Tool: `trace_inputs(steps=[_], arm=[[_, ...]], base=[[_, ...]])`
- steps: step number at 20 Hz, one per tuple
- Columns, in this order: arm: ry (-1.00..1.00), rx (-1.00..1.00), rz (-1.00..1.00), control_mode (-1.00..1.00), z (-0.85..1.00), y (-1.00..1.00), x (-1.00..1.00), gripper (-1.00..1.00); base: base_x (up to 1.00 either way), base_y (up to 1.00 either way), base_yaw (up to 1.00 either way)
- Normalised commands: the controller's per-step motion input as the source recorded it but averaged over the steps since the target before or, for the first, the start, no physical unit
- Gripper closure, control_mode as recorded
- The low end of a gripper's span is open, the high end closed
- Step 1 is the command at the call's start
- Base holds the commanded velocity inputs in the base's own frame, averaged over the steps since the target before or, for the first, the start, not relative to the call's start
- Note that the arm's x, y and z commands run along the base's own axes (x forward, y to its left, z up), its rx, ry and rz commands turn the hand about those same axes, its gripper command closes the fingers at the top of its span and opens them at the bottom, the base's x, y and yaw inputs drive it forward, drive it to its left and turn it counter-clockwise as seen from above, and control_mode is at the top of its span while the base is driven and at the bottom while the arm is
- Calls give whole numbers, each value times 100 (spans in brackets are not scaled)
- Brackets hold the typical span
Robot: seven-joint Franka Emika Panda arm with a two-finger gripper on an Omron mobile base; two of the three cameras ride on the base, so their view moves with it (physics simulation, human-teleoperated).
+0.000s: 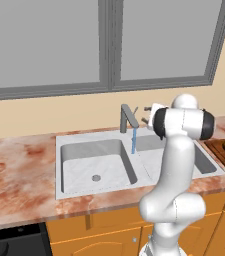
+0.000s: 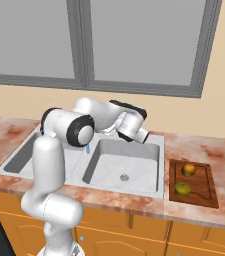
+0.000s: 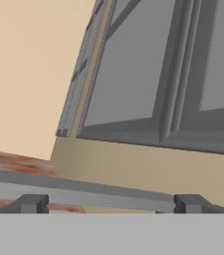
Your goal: Pick the mango, orange from the sink and place them on the cutting board to airdry. Then turn off the sink faucet.
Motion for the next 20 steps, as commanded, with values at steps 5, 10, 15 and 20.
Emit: trace_inputs(steps=[5, 10, 15, 20], arm=[[5, 3, 0, -100, -6, 0, 34, -100], [8, 5, 1, -100, -2, 0, 37, -100], [14, 6, 2, -100, -11, 0, 36, -100], [14, 5, 2, -100, -15, 0, 30, -100]], base=[[0, 0, 0], [0, 0, 0], [0, 0, 0], [0, 0, 0]])
